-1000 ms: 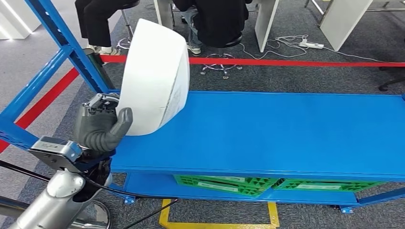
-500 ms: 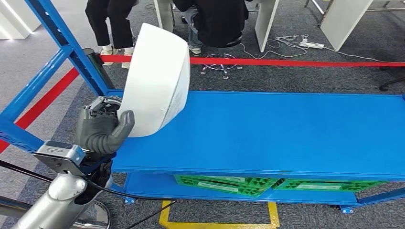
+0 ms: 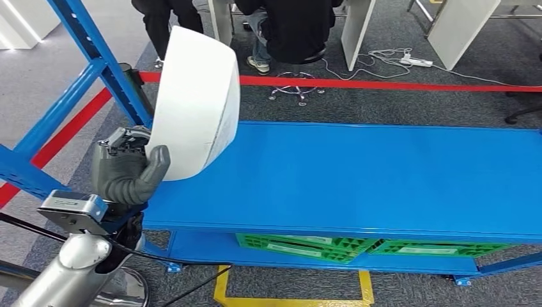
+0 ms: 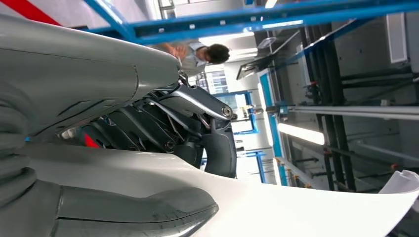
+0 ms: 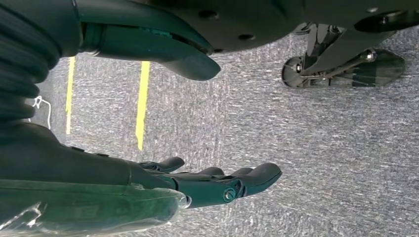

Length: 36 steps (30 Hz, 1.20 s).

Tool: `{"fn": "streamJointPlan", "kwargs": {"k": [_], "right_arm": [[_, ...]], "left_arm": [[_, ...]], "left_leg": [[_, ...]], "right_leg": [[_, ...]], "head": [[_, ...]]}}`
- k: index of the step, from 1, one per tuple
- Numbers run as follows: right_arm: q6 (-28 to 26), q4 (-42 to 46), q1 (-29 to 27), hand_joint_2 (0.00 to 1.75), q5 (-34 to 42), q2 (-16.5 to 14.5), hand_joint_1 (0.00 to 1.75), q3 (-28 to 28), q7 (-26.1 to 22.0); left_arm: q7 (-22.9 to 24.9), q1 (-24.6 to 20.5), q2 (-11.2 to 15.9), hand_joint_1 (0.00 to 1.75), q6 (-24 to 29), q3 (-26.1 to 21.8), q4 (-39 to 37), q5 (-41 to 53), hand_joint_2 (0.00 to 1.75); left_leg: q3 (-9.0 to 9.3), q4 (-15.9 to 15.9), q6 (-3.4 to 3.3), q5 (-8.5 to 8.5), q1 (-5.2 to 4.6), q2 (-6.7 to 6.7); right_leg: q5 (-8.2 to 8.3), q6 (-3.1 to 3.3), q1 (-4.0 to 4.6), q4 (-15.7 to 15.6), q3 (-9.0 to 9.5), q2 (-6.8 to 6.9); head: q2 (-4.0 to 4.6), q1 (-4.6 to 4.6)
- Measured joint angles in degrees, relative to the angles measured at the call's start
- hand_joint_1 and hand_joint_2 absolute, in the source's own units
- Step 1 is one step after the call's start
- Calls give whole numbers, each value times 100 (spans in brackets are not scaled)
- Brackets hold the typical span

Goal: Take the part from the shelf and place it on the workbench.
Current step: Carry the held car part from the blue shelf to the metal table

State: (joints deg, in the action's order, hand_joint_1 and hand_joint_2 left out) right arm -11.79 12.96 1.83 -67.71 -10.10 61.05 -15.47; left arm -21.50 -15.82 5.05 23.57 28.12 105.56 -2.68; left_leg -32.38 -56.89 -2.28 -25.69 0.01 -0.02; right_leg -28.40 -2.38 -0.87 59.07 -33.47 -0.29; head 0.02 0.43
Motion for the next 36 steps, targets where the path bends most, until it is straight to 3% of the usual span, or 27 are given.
{"fn": "streamJointPlan", "kwargs": {"k": [3,4,5,6,8,10,11,13,16,19,27,31,36], "right_arm": [[2,0,-4,175,-1,1,0,0,-9],[-2,0,-6,175,-2,1,0,0,-13],[-9,1,-6,175,-3,1,0,0,-22],[-15,2,-3,175,-4,1,0,0,-35],[-12,4,11,175,-3,1,0,0,-99],[18,6,19,175,6,1,0,-1,-211],[33,6,16,175,15,1,0,-2,-266],[72,7,-4,175,38,1,0,-1,-359],[146,7,-29,175,74,1,0,0,-440],[196,7,-32,175,98,1,0,0,-492],[297,7,-36,175,119,1,0,0,-604],[282,15,-39,175,140,1,0,0,-714],[261,17,-40,175,144,1,0,-1,-678]], "left_arm": [[-27,68,10,175,-8,-20,1,2,175],[-25,85,13,175,-14,-25,1,11,175],[-18,89,15,175,-24,-26,1,20,175],[-6,88,15,175,-34,-26,1,28,175],[16,84,15,175,-53,-31,6,20,175],[4,93,17,175,-72,-50,15,-3,175],[-19,107,20,175,-83,-63,19,-10,175],[-96,153,33,175,-114,-97,21,-16,175],[-183,214,49,175,-149,-155,21,-32,175],[-207,257,52,175,-177,-197,21,-59,175],[-213,306,52,175,-202,-235,21,-71,175],[-213,361,52,175,-213,-301,21,-86,175],[-217,366,52,175,-220,-328,21,-81,175]], "left_leg": [[-38,25,-29,27,15,10],[-51,24,-27,28,15,11],[-58,23,-22,30,17,11],[-60,20,-11,33,21,10],[-59,7,35,31,25,7],[-79,-23,107,32,8,0],[-90,-35,141,38,-3,-2],[-96,-57,102,38,-9,-6],[-97,-60,-73,60,-10,-6],[-95,-52,-103,87,2,-6],[-95,-42,17,95,34,-6],[-104,-38,276,66,58,-6],[-113,-47,272,63,31,-6]], "right_leg": [[-581,-39,-10,1065,-455,5],[-660,-55,-15,1352,-571,6],[-616,-68,-21,1422,-586,8],[-470,-75,-29,1262,-488,11],[-123,-84,-46,478,-53,24],[-1,-40,-39,-84,272,19],[-26,-6,-31,-163,320,10],[-28,44,-31,-190,311,-2],[-21,61,-21,-197,311,-9],[-20,96,8,-193,310,-7],[-31,128,42,-183,307,-6],[-45,154,48,-155,287,-3],[-43,150,24,-158,286,-2]], "head": [[0,21],[0,21],[0,21],[0,22],[0,24],[0,22],[0,16],[0,11],[0,1],[0,-1],[0,1],[0,6],[0,7]]}}
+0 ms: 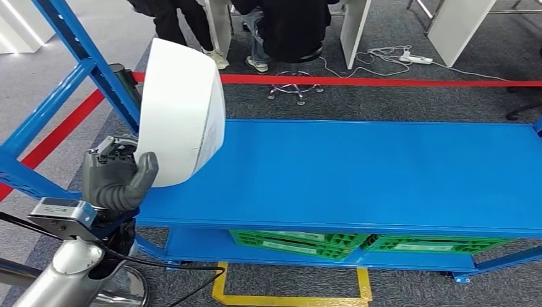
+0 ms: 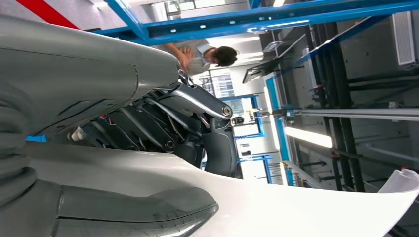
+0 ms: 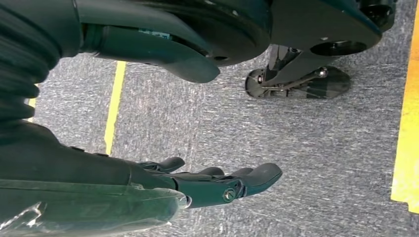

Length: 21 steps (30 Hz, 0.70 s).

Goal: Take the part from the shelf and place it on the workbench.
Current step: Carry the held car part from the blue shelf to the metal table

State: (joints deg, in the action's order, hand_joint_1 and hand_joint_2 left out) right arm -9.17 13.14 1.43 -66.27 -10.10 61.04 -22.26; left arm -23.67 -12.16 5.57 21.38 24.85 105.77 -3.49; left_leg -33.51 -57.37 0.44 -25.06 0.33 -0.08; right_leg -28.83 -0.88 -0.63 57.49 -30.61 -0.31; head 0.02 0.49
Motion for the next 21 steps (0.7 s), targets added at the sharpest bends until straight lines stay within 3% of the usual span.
{"fn": "streamJointPlan", "kwargs": {"k": [21], "right_arm": [[-279,0,2,175,-44,0,0,1,270]], "left_arm": [[26,25,-8,175,20,-2,0,21,175]], "left_leg": [[-7,-16,-7,-3,-11,0]], "right_leg": [[10,-15,-13,-1,-1,0]], "head": [[0,-1]]}}
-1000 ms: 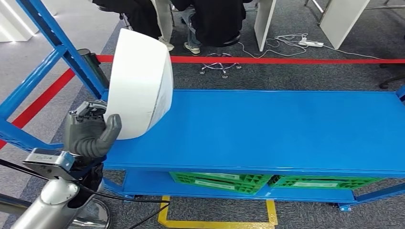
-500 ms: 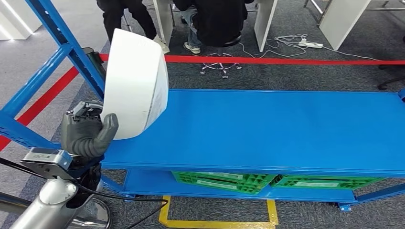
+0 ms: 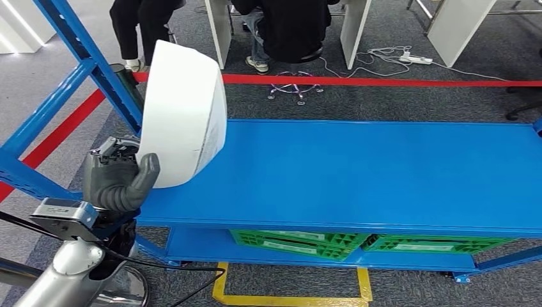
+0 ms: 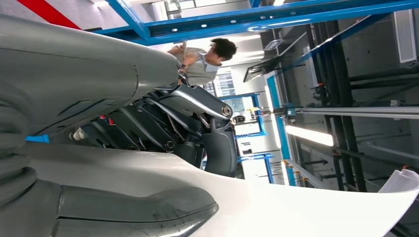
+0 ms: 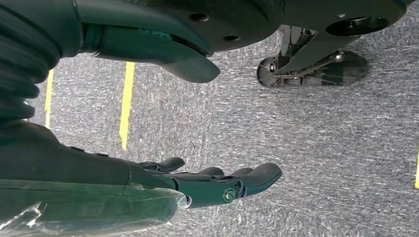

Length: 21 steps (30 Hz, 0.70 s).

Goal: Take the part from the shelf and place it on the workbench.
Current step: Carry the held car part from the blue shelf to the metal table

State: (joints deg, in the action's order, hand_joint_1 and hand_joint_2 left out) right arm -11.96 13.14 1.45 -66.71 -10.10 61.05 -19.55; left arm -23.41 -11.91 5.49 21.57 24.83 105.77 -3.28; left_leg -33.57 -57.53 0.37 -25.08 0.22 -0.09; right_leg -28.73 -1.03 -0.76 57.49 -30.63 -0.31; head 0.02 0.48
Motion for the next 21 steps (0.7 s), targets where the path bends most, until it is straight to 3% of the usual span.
{"fn": "streamJointPlan", "kwargs": {"k": [13,21], "right_arm": [[1,11,-2,175,-14,0,0,0,-4],[251,45,-36,175,54,0,0,-9,-576]], "left_arm": [[13,33,-1,175,-1,-1,0,19,175],[-35,97,7,175,-13,-27,3,35,175]], "left_leg": [[-1,0,0,0,0,0],[-1,0,0,0,0,0]], "right_leg": [[0,0,0,0,0,0],[0,0,0,0,0,0]], "head": [[0,0],[0,0]]}}
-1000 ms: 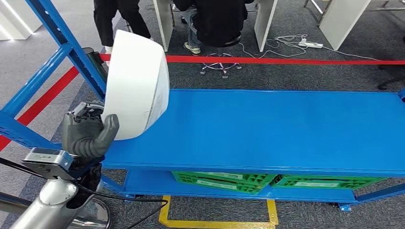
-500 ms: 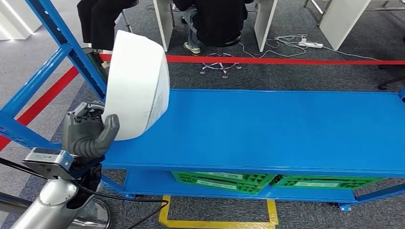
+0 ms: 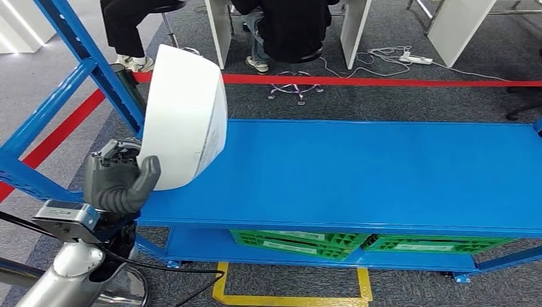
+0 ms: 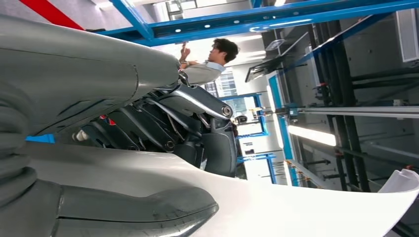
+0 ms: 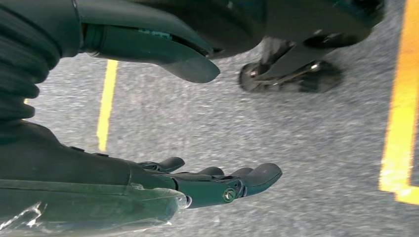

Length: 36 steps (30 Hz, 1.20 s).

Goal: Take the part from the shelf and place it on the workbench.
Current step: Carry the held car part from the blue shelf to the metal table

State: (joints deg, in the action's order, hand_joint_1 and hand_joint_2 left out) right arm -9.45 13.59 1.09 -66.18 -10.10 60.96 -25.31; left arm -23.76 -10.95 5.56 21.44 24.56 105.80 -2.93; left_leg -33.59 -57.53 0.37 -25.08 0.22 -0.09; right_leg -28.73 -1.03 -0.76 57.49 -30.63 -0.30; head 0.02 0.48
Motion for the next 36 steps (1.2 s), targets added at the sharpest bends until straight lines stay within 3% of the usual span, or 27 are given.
{"fn": "streamJointPlan", "kwargs": {"k": [9,12,15,16,19,20,21,22,24,26,28,30,32,34,35,36], "right_arm": [[89,95,-35,175,47,-2,0,-13,-164],[79,127,-41,175,80,-27,0,-12,-159],[51,197,-42,175,104,-56,0,-11,-113],[46,219,-43,175,103,-60,0,-11,-94],[33,258,-57,175,90,-63,0,-11,-34],[27,270,-65,175,79,-63,0,-11,-12],[18,285,-74,175,61,-63,0,-11,9],[9,298,-80,175,42,-63,0,-11,28],[-4,320,-82,175,3,-73,0,-13,55],[-11,337,-81,175,-13,-96,0,-15,68],[-13,347,-88,175,-16,-110,0,-15,74],[-13,350,-96,175,-17,-111,0,-15,76],[-13,355,-97,175,-18,-111,0,-15,75],[-13,360,-100,175,-17,-111,0,-15,75],[-13,361,-104,175,-17,-111,0,-15,76],[-13,362,-107,175,-17,-111,0,-15,76]], "left_arm": [[-66,87,6,175,-27,-112,8,4,175],[-68,100,12,175,-27,-127,19,8,175],[-68,99,11,175,-27,-130,64,14,175],[-67,99,8,175,-26,-130,73,15,175],[-61,126,1,175,-26,-130,75,15,175],[-58,138,-1,175,-26,-129,75,15,175],[-56,143,-2,175,-26,-128,75,15,175],[-52,146,-3,175,-26,-127,75,15,175],[-49,146,-4,175,-26,-129,76,15,175],[-40,142,-3,175,-26,-133,78,16,175],[-33,142,-1,175,-27,-132,79,17,175],[-33,140,-1,175,-27,-134,80,17,175],[-33,136,-1,175,-26,-140,80,17,175],[-32,142,-1,175,-26,-141,80,17,175],[-32,149,-1,175,-26,-141,80,17,175],[-31,153,-1,175,-26,-141,80,17,175]], "left_leg": [[-5,-14,-8,-7,-4,0],[-25,-49,-107,-27,-27,-3],[62,159,-207,69,4,11],[96,234,-225,106,24,18],[104,273,-233,122,45,24],[102,266,-224,116,50,23],[101,255,-206,106,61,19],[102,232,-178,90,78,15],[90,140,-83,31,101,6],[54,36,10,-16,89,-2],[33,-2,59,-20,87,-8],[-1,-99,95,-113,108,-6],[-204,-586,122,-431,114,-1],[-551,-1370,122,-802,111,-1],[-670,-1642,110,-878,109,-1],[-689,-1692,85,-828,102,-1]], "right_leg": [[5,-10,-11,-8,1,0],[27,-65,-42,-44,10,5],[-32,-113,-20,-12,-18,13],[-150,-124,-15,170,-111,16],[-643,-184,-38,1251,-664,19],[-673,-210,-50,1465,-788,20],[-580,-234,-63,1449,-802,22],[-385,-257,-80,1202,-700,24],[-19,-300,-113,434,-342,20],[71,-228,-117,64,-143,-13],[52,-98,-101,93,-137,-39],[57,-18,-97,108,-145,-37],[64,44,-93,106,-148,-30],[62,75,-70,106,-158,-21],[61,82,-56,107,-160,-19],[59,87,-42,107,-157,-21]], "head": [[0,1],[0,-8],[0,-8],[0,-2],[0,9],[0,10],[0,11],[0,13],[0,23],[0,22],[0,1],[0,-18],[0,-32],[0,-36],[0,-36],[0,-35]]}}
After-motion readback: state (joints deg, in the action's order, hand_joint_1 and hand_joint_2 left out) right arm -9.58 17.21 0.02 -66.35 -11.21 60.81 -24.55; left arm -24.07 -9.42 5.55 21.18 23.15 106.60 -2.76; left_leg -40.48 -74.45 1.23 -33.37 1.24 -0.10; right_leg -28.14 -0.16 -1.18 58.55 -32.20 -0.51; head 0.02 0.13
